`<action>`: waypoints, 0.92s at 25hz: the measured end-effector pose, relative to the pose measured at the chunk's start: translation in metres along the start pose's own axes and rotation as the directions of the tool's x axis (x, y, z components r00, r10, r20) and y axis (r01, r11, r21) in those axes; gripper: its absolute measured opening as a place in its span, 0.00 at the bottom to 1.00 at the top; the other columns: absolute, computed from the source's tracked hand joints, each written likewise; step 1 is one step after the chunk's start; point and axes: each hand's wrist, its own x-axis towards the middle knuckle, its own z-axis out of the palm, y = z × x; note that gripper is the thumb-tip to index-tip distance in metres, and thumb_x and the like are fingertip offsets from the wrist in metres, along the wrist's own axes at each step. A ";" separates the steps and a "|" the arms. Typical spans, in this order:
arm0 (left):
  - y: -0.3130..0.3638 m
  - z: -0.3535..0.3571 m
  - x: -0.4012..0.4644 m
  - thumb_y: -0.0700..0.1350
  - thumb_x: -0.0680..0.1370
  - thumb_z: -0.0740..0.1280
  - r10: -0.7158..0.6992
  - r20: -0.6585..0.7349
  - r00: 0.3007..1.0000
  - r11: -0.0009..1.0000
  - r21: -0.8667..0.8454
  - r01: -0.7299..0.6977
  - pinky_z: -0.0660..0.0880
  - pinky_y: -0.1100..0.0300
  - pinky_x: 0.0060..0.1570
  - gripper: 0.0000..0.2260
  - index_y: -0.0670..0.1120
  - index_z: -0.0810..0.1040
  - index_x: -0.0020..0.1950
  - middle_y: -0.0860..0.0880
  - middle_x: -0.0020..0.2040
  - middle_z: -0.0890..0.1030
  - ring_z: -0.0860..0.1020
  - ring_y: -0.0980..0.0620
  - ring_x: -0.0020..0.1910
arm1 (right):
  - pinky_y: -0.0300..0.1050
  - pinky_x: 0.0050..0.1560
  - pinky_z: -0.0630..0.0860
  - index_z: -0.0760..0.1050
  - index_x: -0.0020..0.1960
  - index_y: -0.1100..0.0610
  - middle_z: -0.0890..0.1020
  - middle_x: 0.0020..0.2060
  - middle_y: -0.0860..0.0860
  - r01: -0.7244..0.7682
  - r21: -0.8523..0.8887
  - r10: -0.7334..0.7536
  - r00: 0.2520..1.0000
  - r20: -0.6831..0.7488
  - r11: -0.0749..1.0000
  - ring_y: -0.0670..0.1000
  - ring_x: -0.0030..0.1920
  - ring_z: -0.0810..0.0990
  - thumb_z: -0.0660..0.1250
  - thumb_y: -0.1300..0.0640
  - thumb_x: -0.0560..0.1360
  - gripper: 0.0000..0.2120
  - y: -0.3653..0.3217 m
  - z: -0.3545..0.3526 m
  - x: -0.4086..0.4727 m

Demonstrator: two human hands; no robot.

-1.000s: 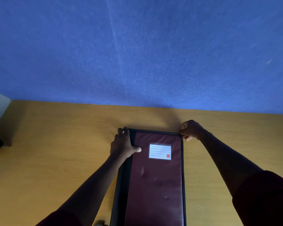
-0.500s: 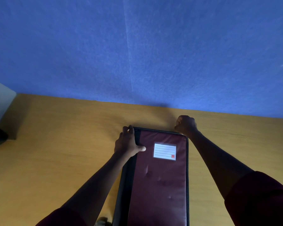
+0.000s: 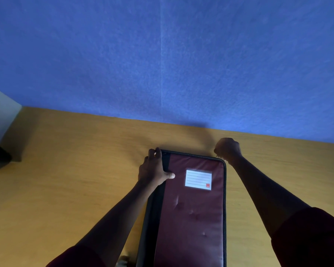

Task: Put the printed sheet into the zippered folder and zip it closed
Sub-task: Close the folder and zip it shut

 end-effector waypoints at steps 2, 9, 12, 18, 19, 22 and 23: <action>-0.001 0.001 0.001 0.63 0.66 0.76 0.003 0.002 1.000 1.000 -0.013 -0.003 0.77 0.53 0.52 0.53 0.44 0.51 0.79 0.45 0.74 0.60 0.71 0.45 0.67 | 0.54 0.53 0.82 0.83 0.48 0.64 0.85 0.46 0.59 0.000 0.093 0.002 1.000 -0.027 0.996 0.61 0.50 0.83 0.67 0.64 0.72 0.08 -0.004 0.004 -0.002; -0.004 0.002 0.001 0.63 0.66 0.76 0.017 0.003 1.000 0.999 -0.040 -0.017 0.76 0.53 0.54 0.53 0.45 0.50 0.80 0.46 0.75 0.59 0.70 0.45 0.68 | 0.56 0.47 0.83 0.83 0.43 0.60 0.85 0.41 0.57 0.005 0.370 0.006 1.000 -0.029 0.929 0.60 0.45 0.84 0.69 0.63 0.70 0.05 -0.049 0.031 -0.014; -0.003 0.003 0.001 0.63 0.66 0.76 0.016 0.002 1.000 0.999 -0.042 -0.016 0.76 0.53 0.54 0.53 0.45 0.50 0.79 0.46 0.75 0.60 0.70 0.45 0.68 | 0.56 0.47 0.83 0.82 0.43 0.59 0.85 0.43 0.57 0.028 0.385 -0.027 1.000 -0.008 0.923 0.60 0.46 0.83 0.67 0.63 0.70 0.06 -0.075 0.043 -0.018; -0.004 0.004 0.002 0.63 0.67 0.76 0.022 -0.006 1.000 0.999 -0.045 -0.022 0.76 0.52 0.54 0.53 0.44 0.50 0.79 0.46 0.75 0.60 0.69 0.44 0.69 | 0.53 0.46 0.82 0.80 0.44 0.57 0.81 0.40 0.52 0.078 0.378 -0.085 0.996 0.001 0.923 0.59 0.47 0.81 0.65 0.63 0.70 0.06 -0.113 0.061 -0.023; -0.004 0.004 0.002 0.63 0.67 0.76 0.024 -0.007 1.000 0.999 -0.045 -0.024 0.76 0.52 0.54 0.53 0.45 0.50 0.79 0.46 0.74 0.60 0.69 0.44 0.69 | 0.52 0.45 0.82 0.79 0.44 0.57 0.79 0.38 0.50 0.089 0.382 -0.098 0.995 0.003 0.920 0.59 0.47 0.81 0.65 0.63 0.70 0.06 -0.119 0.064 -0.023; -0.005 0.005 0.002 0.62 0.67 0.76 0.025 -0.003 1.000 0.998 -0.054 -0.026 0.76 0.52 0.54 0.53 0.45 0.50 0.80 0.46 0.74 0.60 0.69 0.45 0.68 | 0.52 0.43 0.81 0.78 0.42 0.56 0.76 0.34 0.47 0.112 0.405 -0.128 0.992 0.012 0.907 0.58 0.44 0.81 0.65 0.64 0.70 0.05 -0.135 0.073 -0.024; -0.005 0.006 0.002 0.62 0.67 0.76 0.026 0.000 1.000 0.998 -0.054 -0.026 0.76 0.52 0.54 0.53 0.45 0.49 0.80 0.46 0.74 0.60 0.69 0.45 0.68 | 0.50 0.42 0.80 0.77 0.41 0.54 0.76 0.34 0.46 0.116 0.413 -0.132 0.991 0.010 0.904 0.57 0.43 0.80 0.65 0.63 0.70 0.05 -0.140 0.076 -0.025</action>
